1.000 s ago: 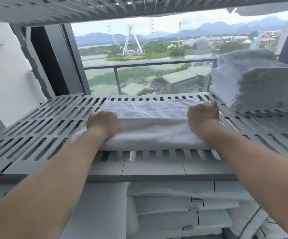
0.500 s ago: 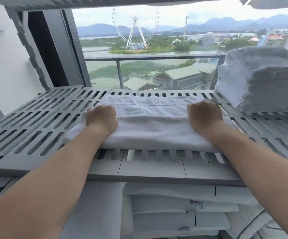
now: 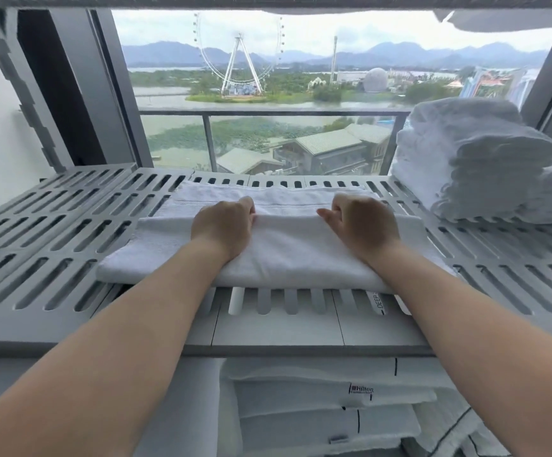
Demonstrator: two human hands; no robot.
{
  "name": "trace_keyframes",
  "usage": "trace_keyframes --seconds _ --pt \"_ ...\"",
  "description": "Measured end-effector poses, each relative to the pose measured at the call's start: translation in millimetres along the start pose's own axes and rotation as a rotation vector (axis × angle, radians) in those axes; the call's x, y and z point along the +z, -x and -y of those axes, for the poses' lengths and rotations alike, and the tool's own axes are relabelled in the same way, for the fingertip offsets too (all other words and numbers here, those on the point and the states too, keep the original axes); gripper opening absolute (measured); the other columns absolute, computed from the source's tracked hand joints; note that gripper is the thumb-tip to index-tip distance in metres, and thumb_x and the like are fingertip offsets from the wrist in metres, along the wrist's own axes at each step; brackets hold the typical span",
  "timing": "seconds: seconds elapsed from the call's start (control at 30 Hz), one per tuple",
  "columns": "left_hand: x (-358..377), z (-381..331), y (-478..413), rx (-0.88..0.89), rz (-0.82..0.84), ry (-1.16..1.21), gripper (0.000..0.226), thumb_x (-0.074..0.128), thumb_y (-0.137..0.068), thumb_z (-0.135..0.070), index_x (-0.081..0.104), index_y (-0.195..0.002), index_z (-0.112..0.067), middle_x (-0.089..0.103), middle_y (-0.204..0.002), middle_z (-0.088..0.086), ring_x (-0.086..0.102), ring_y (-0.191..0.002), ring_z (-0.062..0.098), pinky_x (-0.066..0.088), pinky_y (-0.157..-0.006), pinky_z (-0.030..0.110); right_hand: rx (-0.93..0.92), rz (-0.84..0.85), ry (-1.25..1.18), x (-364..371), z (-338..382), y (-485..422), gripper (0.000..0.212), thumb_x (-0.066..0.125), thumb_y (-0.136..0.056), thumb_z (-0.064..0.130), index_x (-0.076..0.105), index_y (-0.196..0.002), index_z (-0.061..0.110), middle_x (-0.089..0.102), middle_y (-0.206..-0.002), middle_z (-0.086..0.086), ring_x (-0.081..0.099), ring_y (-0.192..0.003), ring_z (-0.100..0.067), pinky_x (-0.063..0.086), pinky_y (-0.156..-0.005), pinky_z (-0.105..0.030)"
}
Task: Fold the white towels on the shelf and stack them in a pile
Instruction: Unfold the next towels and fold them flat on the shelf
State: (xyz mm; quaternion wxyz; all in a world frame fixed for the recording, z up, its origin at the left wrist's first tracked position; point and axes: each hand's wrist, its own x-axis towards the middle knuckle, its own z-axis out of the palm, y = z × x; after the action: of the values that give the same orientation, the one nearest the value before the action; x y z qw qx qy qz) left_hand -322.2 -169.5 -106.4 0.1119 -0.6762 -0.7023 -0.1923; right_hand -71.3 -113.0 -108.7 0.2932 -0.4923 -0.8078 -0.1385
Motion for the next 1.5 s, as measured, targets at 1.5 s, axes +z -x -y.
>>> trace_keyframes --seconds 1.5 --pt "41.5 -5.0 -50.5 -0.103 0.310 0.142 0.053 0.041 -0.102 -0.046 0.036 -0.154 -0.034 0.017 -0.167 0.001 0.007 -0.154 0.015 0.010 -0.124 0.040 0.054 0.273 -0.060 90.8 -36.2 -133.2 0.018 0.056 -0.080 0.032 0.053 -0.091 0.019 0.064 -0.091 -0.007 0.052 -0.080 -0.027 0.035 -0.081 -0.039"
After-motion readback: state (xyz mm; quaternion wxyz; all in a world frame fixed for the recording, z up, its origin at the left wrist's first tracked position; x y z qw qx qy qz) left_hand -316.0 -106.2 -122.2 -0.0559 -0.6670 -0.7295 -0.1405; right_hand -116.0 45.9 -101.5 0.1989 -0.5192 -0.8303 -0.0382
